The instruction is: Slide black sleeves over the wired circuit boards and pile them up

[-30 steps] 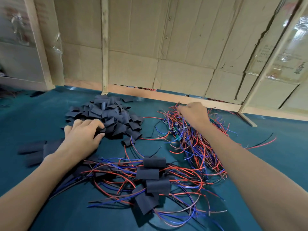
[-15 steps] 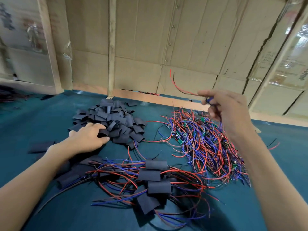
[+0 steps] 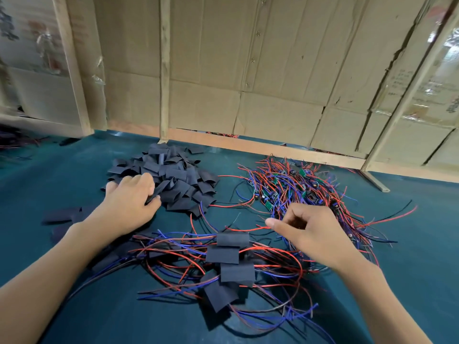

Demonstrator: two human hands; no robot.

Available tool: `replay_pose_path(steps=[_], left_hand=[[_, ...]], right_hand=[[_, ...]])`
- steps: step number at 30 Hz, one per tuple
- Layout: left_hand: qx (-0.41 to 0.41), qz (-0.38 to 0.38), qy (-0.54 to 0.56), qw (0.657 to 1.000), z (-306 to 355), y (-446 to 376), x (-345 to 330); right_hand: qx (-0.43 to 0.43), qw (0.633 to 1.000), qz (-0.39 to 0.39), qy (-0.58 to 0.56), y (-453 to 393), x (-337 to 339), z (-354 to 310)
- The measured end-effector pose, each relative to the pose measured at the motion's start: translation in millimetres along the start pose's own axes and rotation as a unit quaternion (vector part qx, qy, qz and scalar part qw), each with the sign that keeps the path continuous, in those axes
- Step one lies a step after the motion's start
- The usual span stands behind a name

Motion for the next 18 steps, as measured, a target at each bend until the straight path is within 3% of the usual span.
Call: replay_pose_path(steps=[4,8,13,15,18], left_hand=[[-0.034,0.076,0.132,0.988,25.2,5.1,31.5],[-0.046,0.037,0.256,0.965,54.2,13.3,42.8],[0.045,-0.074,0.415,0.905,72.8,21.2,23.7],[0.046,-0.090,0.396,0.913,78.8,23.5,21.4],[0.003,-0.108,0.391,0.914,95.5,28.9,26.6]], right_hand=[[0.008,0.980,-0.026,0.197,-3.5,-0.9,10.9],[-0.019,0.950,-0.041,0.310,-4.5,-4.9,26.0],[0.007,0.970,0.055,0.238,-6.1,6.0,20.9],[0.029,0.978,0.103,0.178,-4.3,13.0,14.3],[0.089,0.961,0.217,0.147,2.4,30.7,-3.2]])
Point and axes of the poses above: each hand's wrist, its own y-axis away from the middle knuckle, its own x-axis out of the back of the hand, z = x × y, the point moved 9 cm from there along -y, towards the middle knuckle, and after that the axes turned 6 degrees about z, right-handed, at the moved point
